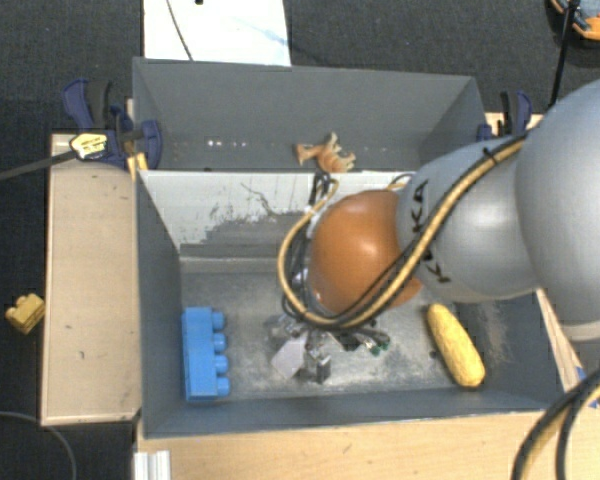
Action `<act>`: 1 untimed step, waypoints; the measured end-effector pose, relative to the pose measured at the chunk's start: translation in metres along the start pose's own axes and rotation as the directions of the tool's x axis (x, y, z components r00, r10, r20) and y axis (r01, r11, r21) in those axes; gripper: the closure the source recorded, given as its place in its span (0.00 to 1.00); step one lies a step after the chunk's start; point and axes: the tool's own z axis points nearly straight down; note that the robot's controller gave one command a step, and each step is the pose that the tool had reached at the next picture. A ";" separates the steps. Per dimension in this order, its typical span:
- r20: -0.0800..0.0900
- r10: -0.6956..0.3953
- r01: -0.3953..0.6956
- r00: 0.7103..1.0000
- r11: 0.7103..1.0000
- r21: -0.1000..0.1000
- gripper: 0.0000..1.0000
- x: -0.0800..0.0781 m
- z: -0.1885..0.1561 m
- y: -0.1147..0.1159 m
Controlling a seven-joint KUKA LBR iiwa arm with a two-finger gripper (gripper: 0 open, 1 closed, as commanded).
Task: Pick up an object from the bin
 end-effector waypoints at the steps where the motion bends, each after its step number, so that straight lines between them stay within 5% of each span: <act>1: 0.000 0.000 0.000 1.000 1.000 0.000 1.00 0.000 0.000 0.000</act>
Offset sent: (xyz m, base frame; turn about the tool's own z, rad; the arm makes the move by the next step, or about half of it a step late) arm -0.0001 -0.0001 0.0571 0.0000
